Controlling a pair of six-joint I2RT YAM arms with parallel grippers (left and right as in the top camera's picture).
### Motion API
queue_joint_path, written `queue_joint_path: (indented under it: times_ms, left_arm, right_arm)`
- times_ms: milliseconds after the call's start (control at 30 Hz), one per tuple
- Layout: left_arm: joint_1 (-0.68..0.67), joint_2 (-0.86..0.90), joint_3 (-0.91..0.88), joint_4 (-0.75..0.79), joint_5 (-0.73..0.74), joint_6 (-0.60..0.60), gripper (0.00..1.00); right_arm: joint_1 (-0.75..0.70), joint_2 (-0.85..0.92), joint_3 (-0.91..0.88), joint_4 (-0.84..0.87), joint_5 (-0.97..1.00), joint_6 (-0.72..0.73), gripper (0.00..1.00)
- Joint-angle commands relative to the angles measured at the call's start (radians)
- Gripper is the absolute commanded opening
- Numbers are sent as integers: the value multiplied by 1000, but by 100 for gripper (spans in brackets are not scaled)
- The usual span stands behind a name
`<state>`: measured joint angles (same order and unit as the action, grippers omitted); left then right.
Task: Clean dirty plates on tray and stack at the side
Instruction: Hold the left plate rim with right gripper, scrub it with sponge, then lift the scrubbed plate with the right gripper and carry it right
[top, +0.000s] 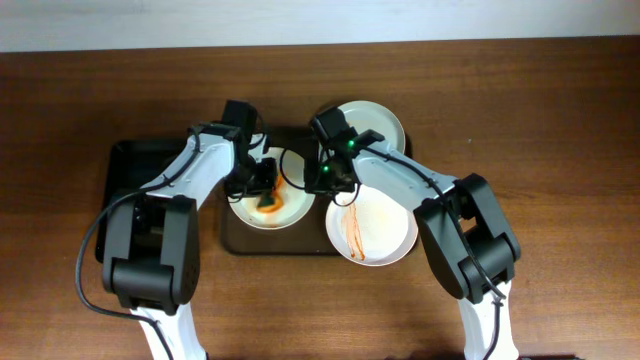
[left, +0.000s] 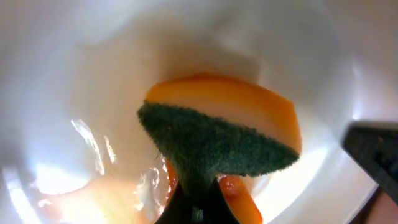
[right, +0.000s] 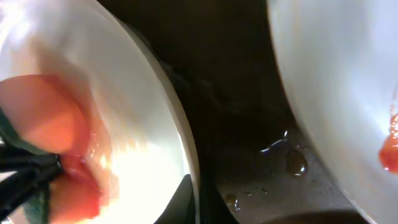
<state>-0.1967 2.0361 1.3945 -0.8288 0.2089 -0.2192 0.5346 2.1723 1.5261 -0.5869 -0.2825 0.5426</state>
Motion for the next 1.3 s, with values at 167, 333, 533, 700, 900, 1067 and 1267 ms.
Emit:
queue_joint_path:
  times_ms: [167, 333, 533, 700, 900, 1067, 1267]
  left_arm:
    - [37, -16, 333, -295, -232, -34, 0]
    - [95, -18, 572, -513, -232, -11, 0]
    - [260, -19, 655, -684, -232, -11, 0]
    - [365, -19, 654, -674, -232, -11, 0]
    - [376, -19, 653, -652, -232, -11, 0]
    - [376, -19, 653, -649, -231, -11, 0]
    - [376, -19, 653, -649, -232, -11, 0]
  right_arm:
    - [2, 26, -5, -17, 20, -11, 4]
    - [2, 26, -5, -26, 21, -11, 4]
    - [8, -89, 3, -97, 163, -30, 4]
    - [93, -214, 58, -220, 574, -76, 4]
    - [344, -223, 84, -213, 1290, -128, 4]
    - [441, -223, 84, -182, 1571, -150, 4]
    - [441, -223, 84, -175, 1561, -146, 4]
